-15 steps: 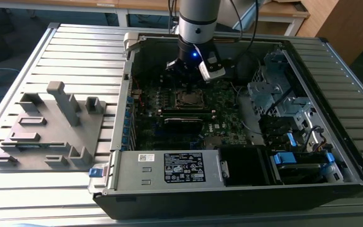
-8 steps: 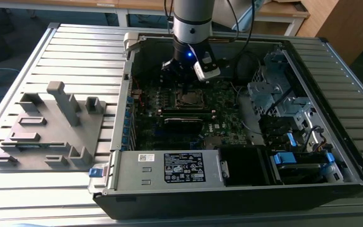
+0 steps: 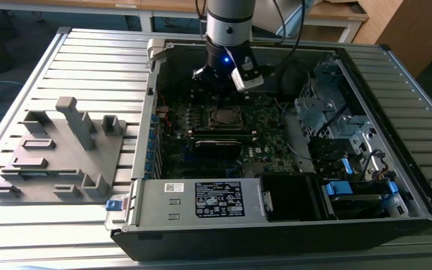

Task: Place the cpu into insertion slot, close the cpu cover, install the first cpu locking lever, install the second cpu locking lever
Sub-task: 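Install the first cpu locking lever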

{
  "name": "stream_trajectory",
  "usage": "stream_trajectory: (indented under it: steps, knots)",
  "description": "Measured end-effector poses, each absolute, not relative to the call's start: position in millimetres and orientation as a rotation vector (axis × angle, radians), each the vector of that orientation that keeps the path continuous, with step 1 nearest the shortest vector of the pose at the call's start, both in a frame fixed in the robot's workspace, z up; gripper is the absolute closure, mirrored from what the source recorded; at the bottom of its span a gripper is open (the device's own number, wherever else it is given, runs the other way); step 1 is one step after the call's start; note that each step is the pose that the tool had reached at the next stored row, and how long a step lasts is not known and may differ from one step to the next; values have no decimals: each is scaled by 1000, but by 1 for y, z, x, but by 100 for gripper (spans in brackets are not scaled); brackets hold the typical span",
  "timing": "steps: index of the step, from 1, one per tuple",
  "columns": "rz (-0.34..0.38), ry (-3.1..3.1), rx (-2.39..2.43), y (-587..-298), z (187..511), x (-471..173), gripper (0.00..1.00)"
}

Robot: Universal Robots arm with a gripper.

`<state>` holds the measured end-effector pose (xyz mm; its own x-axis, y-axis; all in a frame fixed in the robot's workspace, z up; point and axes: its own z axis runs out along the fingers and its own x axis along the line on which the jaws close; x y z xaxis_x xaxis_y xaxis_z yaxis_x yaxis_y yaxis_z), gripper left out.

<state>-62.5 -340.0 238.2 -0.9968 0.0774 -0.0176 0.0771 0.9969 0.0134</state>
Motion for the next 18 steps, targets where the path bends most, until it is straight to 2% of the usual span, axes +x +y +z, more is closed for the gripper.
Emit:
stream_trajectory:
  steps: [9, 18]
  knots:
    - [20, 3121, 121, -340, 253, -62, 89]
    - [20, 3120, 121, -340, 253, -67, 89]
